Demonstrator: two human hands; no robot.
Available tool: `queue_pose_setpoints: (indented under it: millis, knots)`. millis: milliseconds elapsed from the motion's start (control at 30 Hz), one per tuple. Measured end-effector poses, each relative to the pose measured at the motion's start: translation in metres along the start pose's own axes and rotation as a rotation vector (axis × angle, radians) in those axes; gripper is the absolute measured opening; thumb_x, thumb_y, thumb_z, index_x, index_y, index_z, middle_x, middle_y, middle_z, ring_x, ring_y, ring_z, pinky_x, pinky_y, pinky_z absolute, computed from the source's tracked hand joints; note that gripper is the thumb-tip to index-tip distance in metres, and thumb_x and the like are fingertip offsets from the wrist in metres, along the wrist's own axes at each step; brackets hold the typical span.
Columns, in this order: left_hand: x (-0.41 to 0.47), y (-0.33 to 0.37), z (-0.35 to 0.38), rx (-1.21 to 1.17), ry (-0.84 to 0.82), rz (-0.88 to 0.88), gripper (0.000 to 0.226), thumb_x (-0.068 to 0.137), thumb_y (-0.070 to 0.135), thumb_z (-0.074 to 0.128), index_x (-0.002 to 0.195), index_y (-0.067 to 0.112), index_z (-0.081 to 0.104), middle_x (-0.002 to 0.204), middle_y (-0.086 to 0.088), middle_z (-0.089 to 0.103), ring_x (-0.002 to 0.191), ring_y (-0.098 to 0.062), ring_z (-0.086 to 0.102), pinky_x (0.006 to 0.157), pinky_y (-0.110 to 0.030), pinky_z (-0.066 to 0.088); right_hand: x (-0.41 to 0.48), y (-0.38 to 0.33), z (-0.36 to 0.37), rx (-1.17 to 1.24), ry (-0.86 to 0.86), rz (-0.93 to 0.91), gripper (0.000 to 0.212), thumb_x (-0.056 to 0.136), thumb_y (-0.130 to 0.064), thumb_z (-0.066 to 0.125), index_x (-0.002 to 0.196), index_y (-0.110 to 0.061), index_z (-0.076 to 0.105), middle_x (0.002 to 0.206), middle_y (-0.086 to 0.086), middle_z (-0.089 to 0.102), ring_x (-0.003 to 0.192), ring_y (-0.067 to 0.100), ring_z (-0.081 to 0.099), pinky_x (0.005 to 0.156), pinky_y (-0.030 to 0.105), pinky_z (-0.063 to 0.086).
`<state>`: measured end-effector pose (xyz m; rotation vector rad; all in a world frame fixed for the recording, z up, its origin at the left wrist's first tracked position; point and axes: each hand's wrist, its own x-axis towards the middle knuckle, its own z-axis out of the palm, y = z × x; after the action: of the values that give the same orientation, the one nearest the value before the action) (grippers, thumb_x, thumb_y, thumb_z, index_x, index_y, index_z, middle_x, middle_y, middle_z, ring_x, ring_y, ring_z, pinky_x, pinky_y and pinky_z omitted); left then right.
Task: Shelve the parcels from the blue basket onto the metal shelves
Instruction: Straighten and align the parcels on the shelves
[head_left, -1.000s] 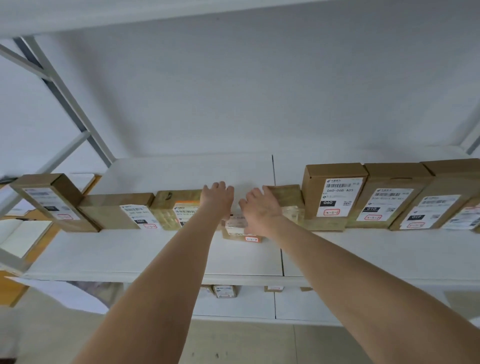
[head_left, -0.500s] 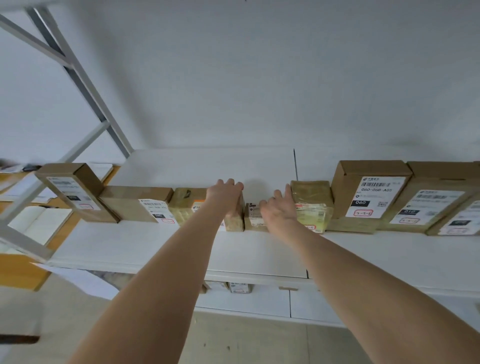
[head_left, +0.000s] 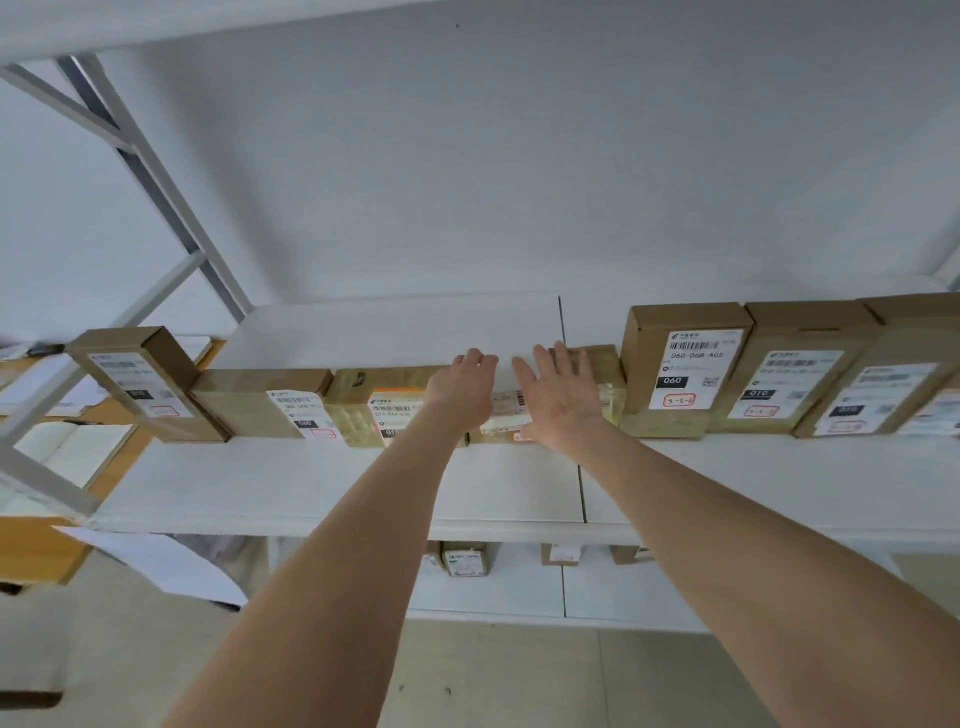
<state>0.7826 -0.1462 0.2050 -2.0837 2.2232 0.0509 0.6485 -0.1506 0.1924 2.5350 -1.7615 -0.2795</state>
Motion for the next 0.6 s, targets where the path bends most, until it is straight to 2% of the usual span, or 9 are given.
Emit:
queue_pose_setpoints:
  millis: [133, 300, 400, 467, 533, 600]
  knots:
    - [-0.035, 0.013, 0.007, -0.085, 0.057, -0.085, 0.058, 0.089, 0.009, 0.052, 0.143, 0.015, 0.032, 0.141, -0.007, 0.036, 0.13, -0.024, 0.04, 0.094, -0.039, 0.046, -0.035, -0.008, 0.009, 0.031, 0.154, -0.04, 0.074, 0.091, -0.037, 0.058, 0.15, -0.022, 0.017, 0.155, 0.01, 0.015, 0.147, 0.034, 0.002, 0.118, 0.052, 0.009]
    - [-0.098, 0.041, 0.03, -0.074, 0.05, -0.131, 0.054, 0.09, 0.012, 0.054, 0.14, 0.013, 0.035, 0.138, -0.007, 0.037, 0.124, -0.027, 0.045, 0.083, -0.037, 0.048, -0.099, -0.008, 0.035, 0.098, 0.162, -0.051, 0.071, 0.092, -0.026, 0.057, 0.15, -0.021, 0.017, 0.158, 0.01, 0.011, 0.148, 0.033, 0.004, 0.119, 0.048, 0.007]
    - [-0.134, 0.059, 0.053, -0.05, 0.026, -0.105, 0.053, 0.091, 0.011, 0.052, 0.141, 0.015, 0.036, 0.138, -0.006, 0.038, 0.125, -0.024, 0.045, 0.086, -0.037, 0.048, -0.14, -0.004, 0.058, 0.138, 0.202, -0.06, 0.063, 0.09, -0.023, 0.059, 0.144, -0.02, 0.027, 0.151, 0.011, 0.023, 0.142, 0.032, 0.021, 0.114, 0.043, 0.022]
    - [-0.153, 0.069, 0.073, -0.013, -0.03, -0.054, 0.048, 0.091, 0.011, 0.051, 0.138, 0.017, 0.04, 0.135, -0.005, 0.041, 0.122, -0.022, 0.046, 0.086, -0.037, 0.048, -0.165, -0.004, 0.078, 0.155, 0.214, -0.085, 0.051, 0.091, -0.02, 0.057, 0.138, -0.019, 0.037, 0.14, 0.01, 0.034, 0.128, 0.028, 0.036, 0.101, 0.038, 0.035]
    - [-0.166, 0.078, 0.1, 0.014, -0.112, -0.027, 0.044, 0.093, 0.011, 0.047, 0.136, 0.017, 0.043, 0.131, -0.004, 0.042, 0.121, -0.022, 0.047, 0.081, -0.037, 0.047, -0.182, -0.006, 0.102, 0.19, 0.183, -0.112, 0.041, 0.092, -0.017, 0.055, 0.132, -0.018, 0.045, 0.128, 0.007, 0.04, 0.118, 0.025, 0.04, 0.091, 0.035, 0.041]
    - [-0.172, 0.084, 0.129, 0.016, -0.193, -0.04, 0.043, 0.094, 0.01, 0.045, 0.136, 0.016, 0.042, 0.132, -0.006, 0.041, 0.121, -0.024, 0.047, 0.079, -0.036, 0.046, -0.188, -0.009, 0.129, 0.201, 0.128, -0.129, 0.038, 0.09, -0.018, 0.056, 0.128, -0.018, 0.049, 0.124, 0.006, 0.039, 0.118, 0.024, 0.04, 0.088, 0.034, 0.044]
